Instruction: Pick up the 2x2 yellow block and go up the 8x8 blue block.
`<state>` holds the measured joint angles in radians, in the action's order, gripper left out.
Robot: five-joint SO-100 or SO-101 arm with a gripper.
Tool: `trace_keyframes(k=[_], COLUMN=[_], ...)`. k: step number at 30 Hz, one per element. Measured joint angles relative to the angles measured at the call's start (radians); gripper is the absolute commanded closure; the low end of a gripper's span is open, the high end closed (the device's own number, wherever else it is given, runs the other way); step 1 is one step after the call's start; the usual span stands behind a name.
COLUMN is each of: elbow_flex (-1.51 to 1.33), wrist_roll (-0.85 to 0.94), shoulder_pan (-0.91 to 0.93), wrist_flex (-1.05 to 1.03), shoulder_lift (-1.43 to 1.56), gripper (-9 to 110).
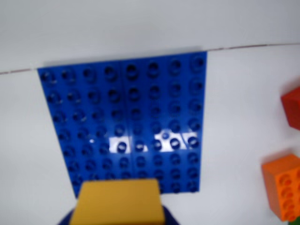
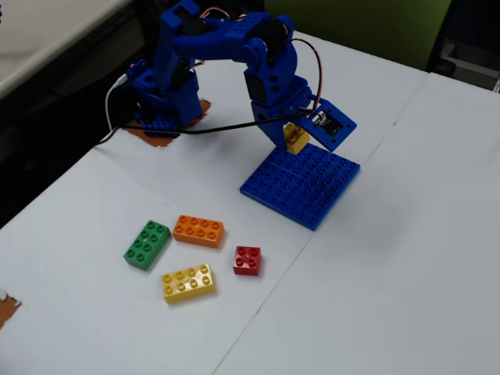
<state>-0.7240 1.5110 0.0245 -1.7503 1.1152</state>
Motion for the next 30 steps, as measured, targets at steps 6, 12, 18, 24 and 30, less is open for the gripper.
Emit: trace_keyframes(k=[6, 12, 18, 24, 30], elbow_flex=[0.000, 0.000, 0.000, 0.000, 0.000], wrist_roll=[0.003, 0.009, 0.012, 0.014, 0.015], shoulder_pan=[0.000, 0.000, 0.000, 0.000, 0.000], wrist_flex=[0.000, 0.000, 0.000, 0.000, -0.002], shoulder_lift=[0.000, 0.000, 0.000, 0.000, 0.000], gripper=[101, 101, 101, 101, 101])
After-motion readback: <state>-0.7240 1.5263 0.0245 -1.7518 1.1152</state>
